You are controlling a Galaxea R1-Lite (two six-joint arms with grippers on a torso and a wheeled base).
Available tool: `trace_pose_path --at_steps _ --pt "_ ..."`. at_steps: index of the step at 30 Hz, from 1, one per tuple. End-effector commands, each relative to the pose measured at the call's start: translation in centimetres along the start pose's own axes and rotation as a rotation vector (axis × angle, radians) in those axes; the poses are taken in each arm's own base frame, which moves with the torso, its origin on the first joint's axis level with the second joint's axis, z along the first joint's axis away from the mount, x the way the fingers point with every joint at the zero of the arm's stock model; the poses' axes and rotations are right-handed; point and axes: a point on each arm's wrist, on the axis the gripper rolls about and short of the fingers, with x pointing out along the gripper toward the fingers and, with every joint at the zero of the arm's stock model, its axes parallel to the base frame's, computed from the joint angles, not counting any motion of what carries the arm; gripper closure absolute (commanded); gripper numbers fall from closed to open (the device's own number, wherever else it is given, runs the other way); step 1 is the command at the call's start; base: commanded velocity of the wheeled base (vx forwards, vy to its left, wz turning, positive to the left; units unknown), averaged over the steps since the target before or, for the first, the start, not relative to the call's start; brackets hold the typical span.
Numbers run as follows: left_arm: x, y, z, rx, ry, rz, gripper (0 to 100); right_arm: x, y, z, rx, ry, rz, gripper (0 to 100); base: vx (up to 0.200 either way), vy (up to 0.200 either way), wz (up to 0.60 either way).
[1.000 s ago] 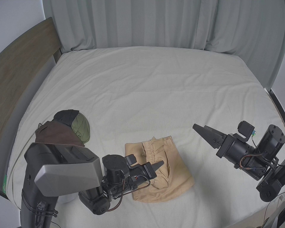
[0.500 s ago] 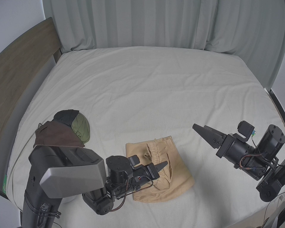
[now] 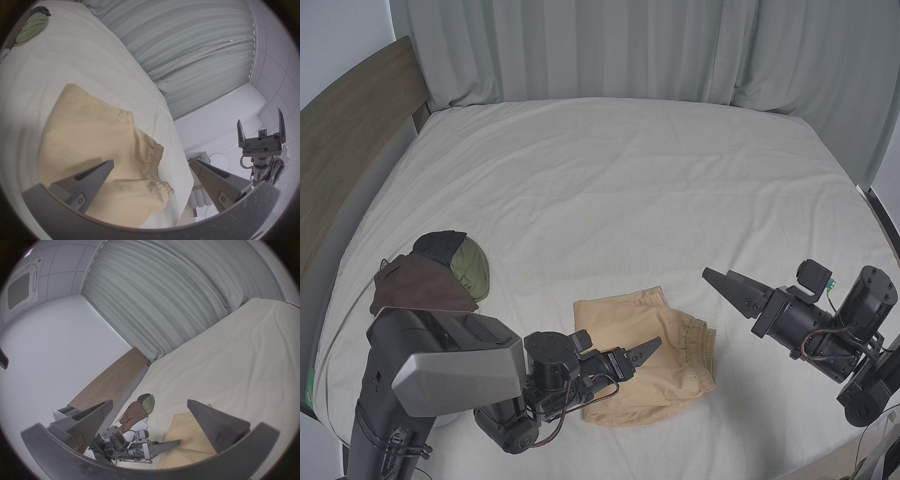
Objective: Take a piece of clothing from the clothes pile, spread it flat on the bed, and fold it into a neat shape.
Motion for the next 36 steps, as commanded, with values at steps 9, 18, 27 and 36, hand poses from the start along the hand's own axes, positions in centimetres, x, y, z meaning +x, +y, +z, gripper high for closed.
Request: trace_pose_path --at_steps 9,18,27,36 --pt "-3.2 -1.3 3.2 0.125 -0.063 0.023 0 1.0 -2.6 -3.9 0.045 0.155 -0.096 0 0.000 0.000 0.00" --pt "-8.7 -3.2 7.1 0.419 -0.144 0.061 0 1.2 -3.0 -5.1 0.097 0.200 -0.118 0 0.000 0.000 0.00" --pt "-13.1 -3.0 7.6 0.743 -0.073 0.044 0 1.1 -3.2 -5.6 0.102 0.219 -0.128 0 0.000 0.000 0.00" --pt "-15.6 -1.7 10.2 0.800 -0.112 0.044 0 0.3 -4.6 -8.2 0.128 0.336 -0.201 0 0.000 0.000 0.00"
